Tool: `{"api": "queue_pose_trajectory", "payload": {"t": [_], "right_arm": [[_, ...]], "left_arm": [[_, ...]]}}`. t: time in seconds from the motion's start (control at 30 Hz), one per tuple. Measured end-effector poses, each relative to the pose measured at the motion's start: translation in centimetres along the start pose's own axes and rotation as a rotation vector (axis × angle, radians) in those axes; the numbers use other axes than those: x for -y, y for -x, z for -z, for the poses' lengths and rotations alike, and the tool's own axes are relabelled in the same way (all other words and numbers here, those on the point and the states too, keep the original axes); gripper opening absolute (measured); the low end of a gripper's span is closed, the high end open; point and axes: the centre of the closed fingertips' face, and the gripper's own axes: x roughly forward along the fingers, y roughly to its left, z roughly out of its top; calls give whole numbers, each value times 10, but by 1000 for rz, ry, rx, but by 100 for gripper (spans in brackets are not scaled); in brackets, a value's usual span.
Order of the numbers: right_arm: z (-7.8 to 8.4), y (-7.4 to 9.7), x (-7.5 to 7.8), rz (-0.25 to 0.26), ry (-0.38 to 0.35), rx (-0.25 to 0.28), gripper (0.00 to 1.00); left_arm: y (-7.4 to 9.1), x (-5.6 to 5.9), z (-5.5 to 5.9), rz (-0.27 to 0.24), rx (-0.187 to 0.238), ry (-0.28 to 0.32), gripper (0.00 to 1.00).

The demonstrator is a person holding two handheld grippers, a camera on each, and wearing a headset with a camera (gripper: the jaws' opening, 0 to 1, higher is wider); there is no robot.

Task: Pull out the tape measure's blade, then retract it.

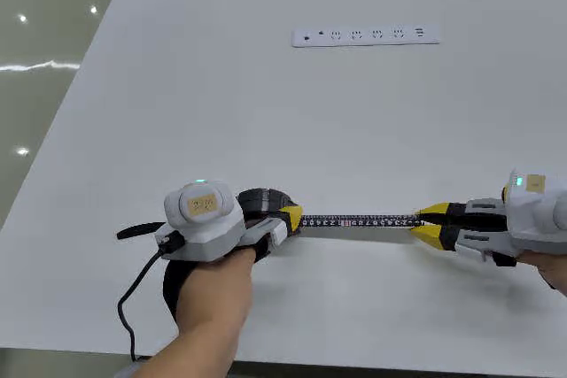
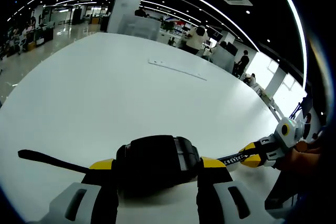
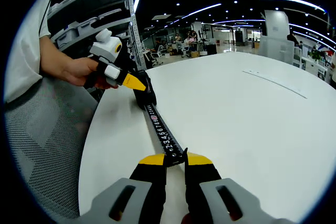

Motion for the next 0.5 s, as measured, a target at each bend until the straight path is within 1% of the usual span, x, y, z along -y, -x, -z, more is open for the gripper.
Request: {"api": "queue_pose_trajectory", "payload": {"t": [0.17, 0.3, 0.5], "right_arm": [[-2, -4, -1, -5, -3, 4, 8], [-8, -15, -5, -23, -6, 15, 8], [-11, -22, -7, -35, -18, 23, 8]], "left_arm": [[-1, 0, 0, -1, -1, 2, 57], [-1, -1, 0, 1, 0, 10, 57], [-2, -2, -1, 4, 1, 16, 57]]}}
